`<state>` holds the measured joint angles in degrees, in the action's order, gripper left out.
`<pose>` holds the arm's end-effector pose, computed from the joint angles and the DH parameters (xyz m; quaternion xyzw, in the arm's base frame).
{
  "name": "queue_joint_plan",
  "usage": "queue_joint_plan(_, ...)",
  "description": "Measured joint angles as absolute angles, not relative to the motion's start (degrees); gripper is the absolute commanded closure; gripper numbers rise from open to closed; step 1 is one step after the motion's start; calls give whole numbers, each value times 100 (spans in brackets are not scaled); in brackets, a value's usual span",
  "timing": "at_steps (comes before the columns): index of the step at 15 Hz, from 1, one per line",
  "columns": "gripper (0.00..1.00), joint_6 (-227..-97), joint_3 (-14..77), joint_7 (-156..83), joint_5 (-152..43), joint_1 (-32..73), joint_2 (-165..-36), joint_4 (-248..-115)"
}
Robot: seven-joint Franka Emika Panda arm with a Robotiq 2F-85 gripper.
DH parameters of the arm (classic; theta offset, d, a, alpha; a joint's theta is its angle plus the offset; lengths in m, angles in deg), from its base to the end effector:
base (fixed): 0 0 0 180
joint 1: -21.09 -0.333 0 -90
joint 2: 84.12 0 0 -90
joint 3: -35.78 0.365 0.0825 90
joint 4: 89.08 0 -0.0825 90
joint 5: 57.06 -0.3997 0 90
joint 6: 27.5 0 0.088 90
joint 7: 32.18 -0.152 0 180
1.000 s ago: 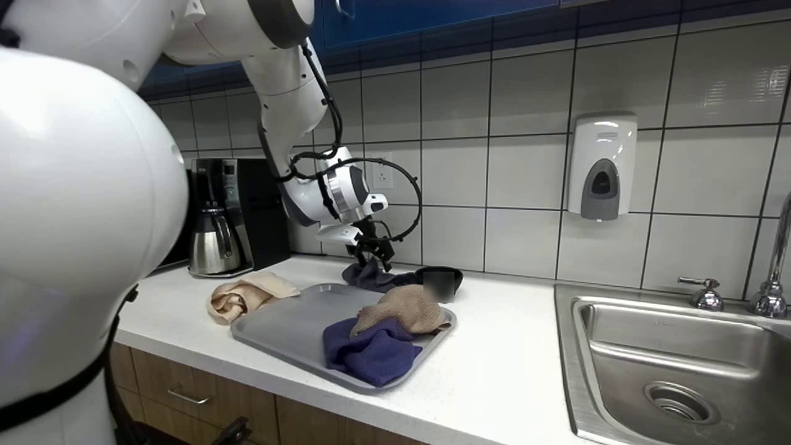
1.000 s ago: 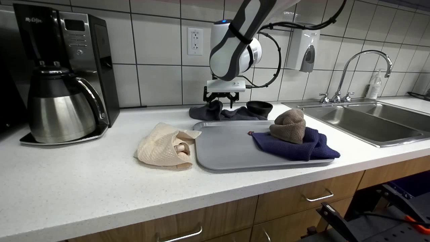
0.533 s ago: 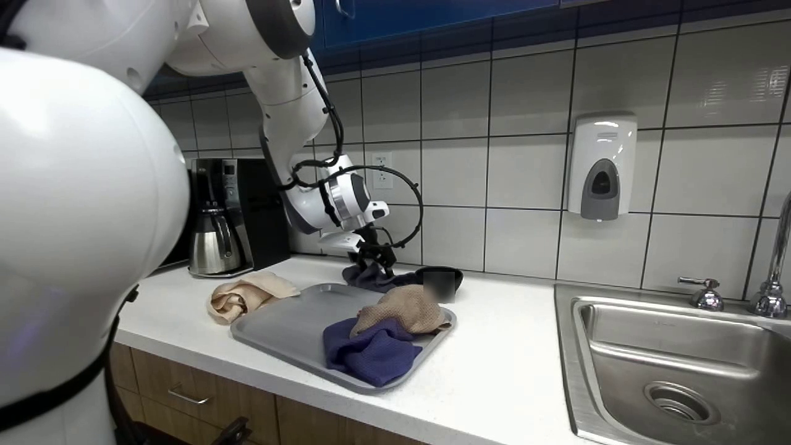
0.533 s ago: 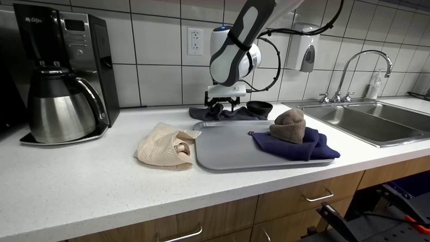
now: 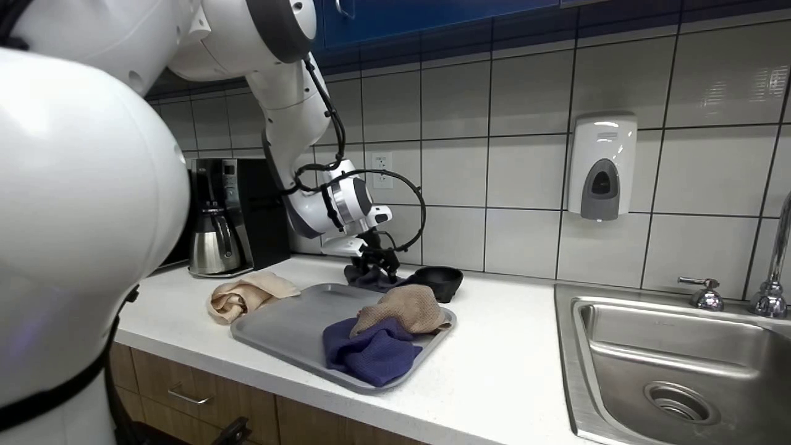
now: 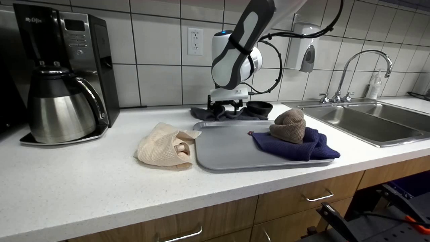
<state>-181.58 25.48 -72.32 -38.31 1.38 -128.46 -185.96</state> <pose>0.7360 0.1417 0.1544 0.9787 -0.0940 0.1606 0.0869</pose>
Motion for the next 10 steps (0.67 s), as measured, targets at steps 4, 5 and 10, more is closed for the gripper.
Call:
queue_joint_plan(4,42,-18151,2537,-7230,-3831,138,-12853,-18596)
queue_joint_plan(5,51,-18151,2537,-7229,-3831,137,-12853,-18594)
queue_joint_plan(10,88,-18151,2537,-7229,-3831,123,-12853,-18533)
